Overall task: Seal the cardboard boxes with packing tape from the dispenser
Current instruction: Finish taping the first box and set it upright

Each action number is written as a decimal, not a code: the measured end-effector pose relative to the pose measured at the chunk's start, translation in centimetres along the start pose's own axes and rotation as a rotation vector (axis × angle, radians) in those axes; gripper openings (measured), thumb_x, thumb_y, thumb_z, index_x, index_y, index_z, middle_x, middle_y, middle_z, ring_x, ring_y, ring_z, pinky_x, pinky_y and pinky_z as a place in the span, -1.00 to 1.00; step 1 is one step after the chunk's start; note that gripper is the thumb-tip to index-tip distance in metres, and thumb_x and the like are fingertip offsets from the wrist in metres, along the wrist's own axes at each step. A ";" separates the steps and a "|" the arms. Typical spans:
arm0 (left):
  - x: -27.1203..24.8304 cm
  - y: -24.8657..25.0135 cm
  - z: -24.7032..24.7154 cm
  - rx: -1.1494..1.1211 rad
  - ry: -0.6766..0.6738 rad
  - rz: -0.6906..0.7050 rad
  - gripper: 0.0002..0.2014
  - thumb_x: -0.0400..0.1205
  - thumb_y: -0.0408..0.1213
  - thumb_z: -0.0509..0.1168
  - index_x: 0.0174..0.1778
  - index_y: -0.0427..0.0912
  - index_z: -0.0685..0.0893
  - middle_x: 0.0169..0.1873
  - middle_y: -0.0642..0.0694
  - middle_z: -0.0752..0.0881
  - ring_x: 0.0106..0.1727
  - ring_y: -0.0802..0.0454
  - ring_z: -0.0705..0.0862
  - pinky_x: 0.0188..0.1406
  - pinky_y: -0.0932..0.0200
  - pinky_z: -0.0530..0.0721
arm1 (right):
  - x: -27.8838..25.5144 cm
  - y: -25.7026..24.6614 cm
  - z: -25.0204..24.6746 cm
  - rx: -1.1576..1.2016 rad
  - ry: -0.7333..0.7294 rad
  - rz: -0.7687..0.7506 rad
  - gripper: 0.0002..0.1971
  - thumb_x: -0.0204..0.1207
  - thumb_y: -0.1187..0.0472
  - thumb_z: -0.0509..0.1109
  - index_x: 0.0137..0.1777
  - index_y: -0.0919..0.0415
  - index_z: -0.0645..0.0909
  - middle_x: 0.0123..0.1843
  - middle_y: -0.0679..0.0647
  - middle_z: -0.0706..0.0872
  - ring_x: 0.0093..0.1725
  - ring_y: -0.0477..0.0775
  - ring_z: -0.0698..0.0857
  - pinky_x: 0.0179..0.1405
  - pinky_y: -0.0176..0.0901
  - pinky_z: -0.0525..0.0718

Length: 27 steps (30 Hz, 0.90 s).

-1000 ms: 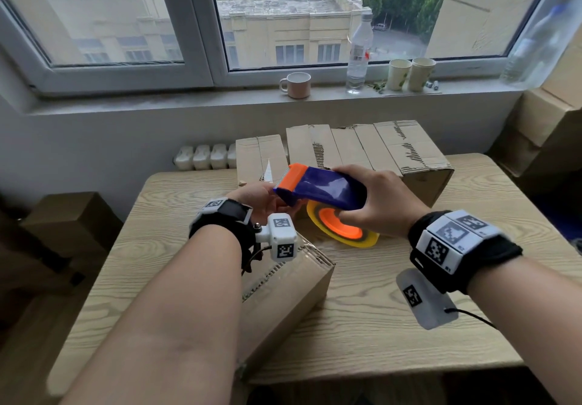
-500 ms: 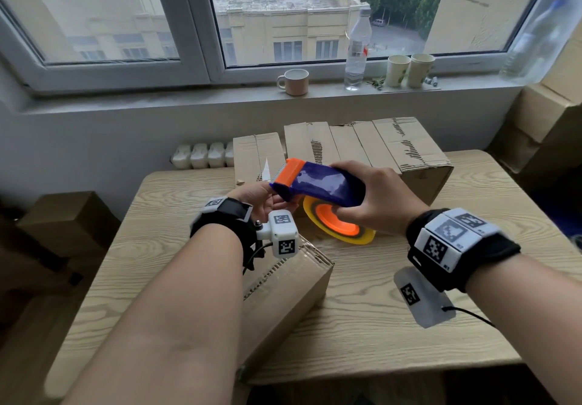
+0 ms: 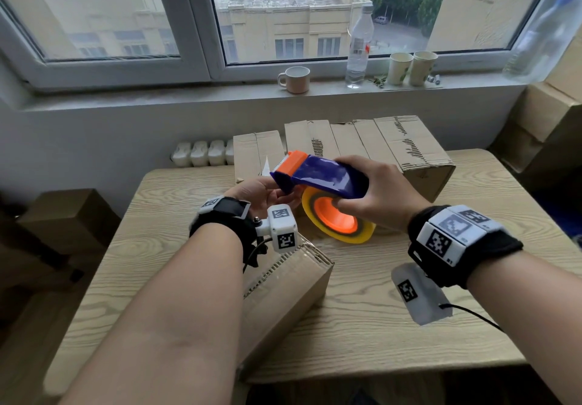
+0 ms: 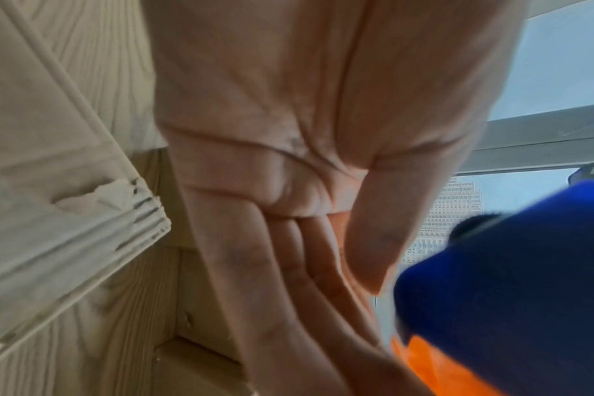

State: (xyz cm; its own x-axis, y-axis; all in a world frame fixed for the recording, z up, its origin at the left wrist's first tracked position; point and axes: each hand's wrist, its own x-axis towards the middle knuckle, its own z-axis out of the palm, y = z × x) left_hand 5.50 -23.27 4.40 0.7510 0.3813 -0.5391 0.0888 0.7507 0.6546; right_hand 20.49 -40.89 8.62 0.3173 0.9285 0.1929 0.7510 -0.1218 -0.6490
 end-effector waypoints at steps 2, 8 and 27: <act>0.0 0.1 0.1 0.010 0.001 0.006 -0.86 0.57 -0.46 0.20 0.02 -0.38 0.54 -0.37 -0.24 0.78 -0.39 -0.03 0.79 -0.29 0.13 0.79 | 0.1 0.0 0.0 0.007 -0.009 -0.001 -0.36 0.28 0.18 0.60 0.40 0.07 0.55 0.06 0.00 0.73 0.01 0.00 0.72 0.10 -0.17 0.70; 0.2 0.2 0.2 -0.024 0.018 0.016 -0.61 0.39 -0.38 0.34 0.13 -0.33 0.50 -0.33 -0.23 0.80 -0.38 0.00 0.80 -0.29 0.22 0.77 | 0.3 0.0 0.1 0.018 -0.001 0.006 -0.37 0.28 0.16 0.61 0.39 0.08 0.56 0.07 0.01 0.74 0.02 0.01 0.72 0.09 -0.11 0.73; 1.1 0.4 -0.4 0.077 0.124 -0.015 -0.68 0.33 -0.39 0.43 -0.02 -0.27 0.57 -0.34 -0.20 0.78 -0.41 0.02 0.77 -0.30 0.24 0.74 | 0.5 -0.1 0.4 0.000 -0.014 0.011 -0.30 0.19 0.01 0.53 0.41 0.04 0.55 0.09 -0.01 0.75 0.03 -0.01 0.71 0.13 -0.04 0.71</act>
State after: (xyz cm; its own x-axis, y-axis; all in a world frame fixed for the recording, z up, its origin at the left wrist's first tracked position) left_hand 6.06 -22.31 3.89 0.6634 0.4371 -0.6073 0.1530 0.7152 0.6819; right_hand 20.31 -40.22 8.49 0.3180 0.9317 0.1754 0.7476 -0.1326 -0.6508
